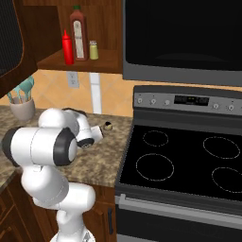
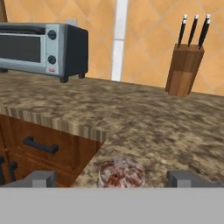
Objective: Put the shaker and condiment bottle from the counter next to their counterparts in the cabinet.
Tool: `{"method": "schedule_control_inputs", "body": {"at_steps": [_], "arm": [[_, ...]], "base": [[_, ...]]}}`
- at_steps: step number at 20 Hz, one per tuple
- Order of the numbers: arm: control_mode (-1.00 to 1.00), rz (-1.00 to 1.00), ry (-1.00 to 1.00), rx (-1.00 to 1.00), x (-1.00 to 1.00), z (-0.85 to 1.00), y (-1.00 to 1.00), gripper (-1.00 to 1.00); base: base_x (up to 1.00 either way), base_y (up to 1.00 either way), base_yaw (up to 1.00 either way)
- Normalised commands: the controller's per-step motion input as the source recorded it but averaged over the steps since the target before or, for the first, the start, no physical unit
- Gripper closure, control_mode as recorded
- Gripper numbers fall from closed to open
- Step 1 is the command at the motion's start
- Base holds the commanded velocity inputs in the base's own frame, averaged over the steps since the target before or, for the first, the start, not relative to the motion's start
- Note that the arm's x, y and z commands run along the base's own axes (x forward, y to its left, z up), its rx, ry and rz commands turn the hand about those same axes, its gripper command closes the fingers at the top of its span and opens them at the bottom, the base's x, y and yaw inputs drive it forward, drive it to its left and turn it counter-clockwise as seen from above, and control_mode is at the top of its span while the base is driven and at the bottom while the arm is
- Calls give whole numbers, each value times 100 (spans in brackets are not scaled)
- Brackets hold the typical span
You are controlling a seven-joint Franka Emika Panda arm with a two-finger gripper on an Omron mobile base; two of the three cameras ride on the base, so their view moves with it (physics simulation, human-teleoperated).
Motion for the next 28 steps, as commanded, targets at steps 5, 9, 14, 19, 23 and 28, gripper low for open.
{"method": "schedule_control_inputs", "body": {"at_steps": [5, 9, 14, 19, 23, 28], "arm": [[-100, 0, 0, 0, 13, -6, 0, -100], [-100, 0, 0, 0, 0, -17, 5, -100], [-100, 0, 0, 0, 0, -13, 8, -100], [-100, 0, 0, 0, 0, -12, 8, -100], [-100, 0, 0, 0, 0, -12, 6, -100], [-100, 0, 0, 0, 0, -9, 9, 100]], "base": [[0, 0, 0], [0, 0, 0], [0, 0, 0], [0, 0, 0], [0, 0, 0], [0, 0, 0]]}}
